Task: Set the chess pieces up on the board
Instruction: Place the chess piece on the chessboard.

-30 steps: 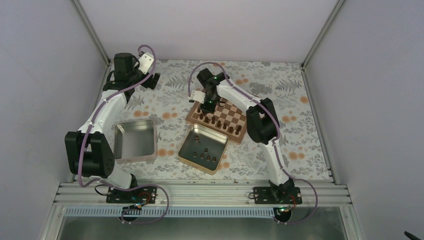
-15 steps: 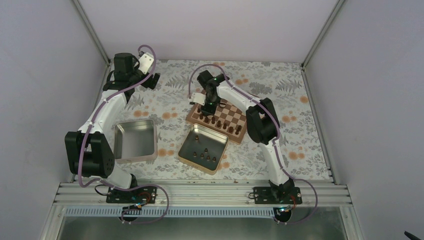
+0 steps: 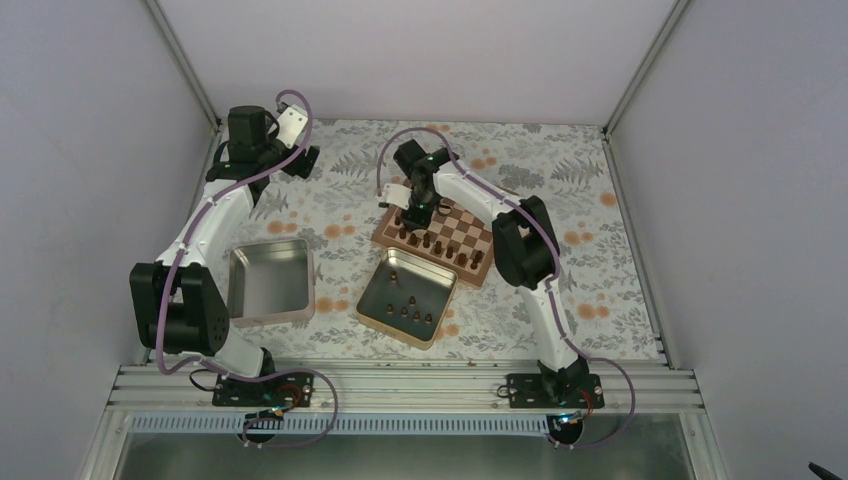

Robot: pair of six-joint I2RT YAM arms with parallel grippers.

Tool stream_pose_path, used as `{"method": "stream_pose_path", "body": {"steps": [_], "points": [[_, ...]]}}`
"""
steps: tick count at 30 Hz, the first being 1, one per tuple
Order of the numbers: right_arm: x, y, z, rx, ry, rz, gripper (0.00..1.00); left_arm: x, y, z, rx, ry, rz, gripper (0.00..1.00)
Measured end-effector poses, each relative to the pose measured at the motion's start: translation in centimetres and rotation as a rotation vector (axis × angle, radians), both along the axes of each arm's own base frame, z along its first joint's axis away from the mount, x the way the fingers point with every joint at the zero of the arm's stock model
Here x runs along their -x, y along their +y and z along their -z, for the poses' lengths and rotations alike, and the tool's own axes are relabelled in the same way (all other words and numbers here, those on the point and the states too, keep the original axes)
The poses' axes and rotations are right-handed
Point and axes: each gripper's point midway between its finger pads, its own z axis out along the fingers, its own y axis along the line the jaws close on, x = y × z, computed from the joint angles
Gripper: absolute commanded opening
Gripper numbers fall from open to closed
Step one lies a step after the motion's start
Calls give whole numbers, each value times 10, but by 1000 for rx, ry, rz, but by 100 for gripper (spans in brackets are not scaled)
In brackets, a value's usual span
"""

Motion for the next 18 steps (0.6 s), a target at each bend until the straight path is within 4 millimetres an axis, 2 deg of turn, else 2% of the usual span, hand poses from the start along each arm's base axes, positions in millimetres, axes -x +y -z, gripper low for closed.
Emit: {"method": "stream_pose_path", "body": {"steps": [16, 18], "points": [[-7, 1, -7, -6, -38, 5, 19, 0, 0, 0, 0, 0, 0, 100], [-7, 1, -8, -6, -38, 4, 24, 0, 0, 0, 0, 0, 0, 100]]}}
